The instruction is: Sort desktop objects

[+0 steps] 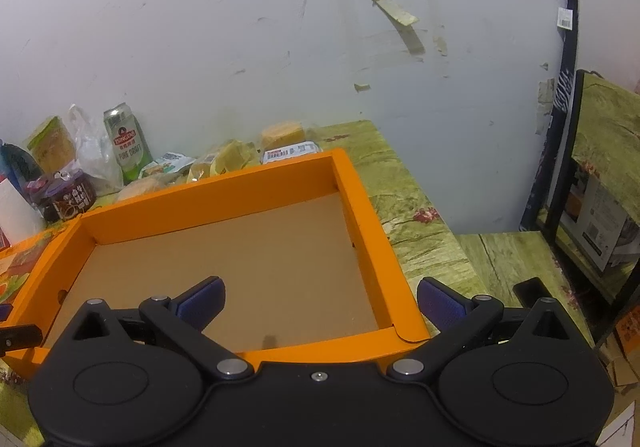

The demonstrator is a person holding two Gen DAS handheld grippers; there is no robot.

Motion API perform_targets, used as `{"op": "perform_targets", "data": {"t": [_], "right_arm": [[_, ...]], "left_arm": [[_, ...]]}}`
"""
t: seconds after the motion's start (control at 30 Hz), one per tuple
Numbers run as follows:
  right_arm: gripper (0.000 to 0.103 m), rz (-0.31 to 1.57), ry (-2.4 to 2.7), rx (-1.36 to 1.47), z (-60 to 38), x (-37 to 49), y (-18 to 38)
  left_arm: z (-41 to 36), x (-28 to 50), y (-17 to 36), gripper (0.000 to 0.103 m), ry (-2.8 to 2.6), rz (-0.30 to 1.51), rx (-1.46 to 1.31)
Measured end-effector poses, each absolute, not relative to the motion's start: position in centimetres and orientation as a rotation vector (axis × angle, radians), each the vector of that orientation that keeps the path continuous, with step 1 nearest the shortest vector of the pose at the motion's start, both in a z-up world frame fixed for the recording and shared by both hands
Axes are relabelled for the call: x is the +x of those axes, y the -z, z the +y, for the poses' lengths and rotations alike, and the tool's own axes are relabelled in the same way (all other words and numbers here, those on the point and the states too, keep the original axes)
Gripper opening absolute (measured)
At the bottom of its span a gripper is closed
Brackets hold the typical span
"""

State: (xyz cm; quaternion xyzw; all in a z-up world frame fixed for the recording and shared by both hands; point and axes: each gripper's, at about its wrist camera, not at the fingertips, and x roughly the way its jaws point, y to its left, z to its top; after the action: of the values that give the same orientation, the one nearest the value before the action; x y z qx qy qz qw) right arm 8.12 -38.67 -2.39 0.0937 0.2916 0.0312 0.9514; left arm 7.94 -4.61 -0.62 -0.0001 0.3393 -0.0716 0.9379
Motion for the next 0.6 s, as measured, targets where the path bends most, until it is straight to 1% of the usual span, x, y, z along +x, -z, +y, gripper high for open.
{"op": "perform_targets", "data": {"t": [0.6], "right_arm": [[0.103,0.599,-0.056,0.195,-38.4,6.4,2.4]], "left_arm": [[-4.4,7.5,0.8,0.103,0.147,0.69,0.008]]}}
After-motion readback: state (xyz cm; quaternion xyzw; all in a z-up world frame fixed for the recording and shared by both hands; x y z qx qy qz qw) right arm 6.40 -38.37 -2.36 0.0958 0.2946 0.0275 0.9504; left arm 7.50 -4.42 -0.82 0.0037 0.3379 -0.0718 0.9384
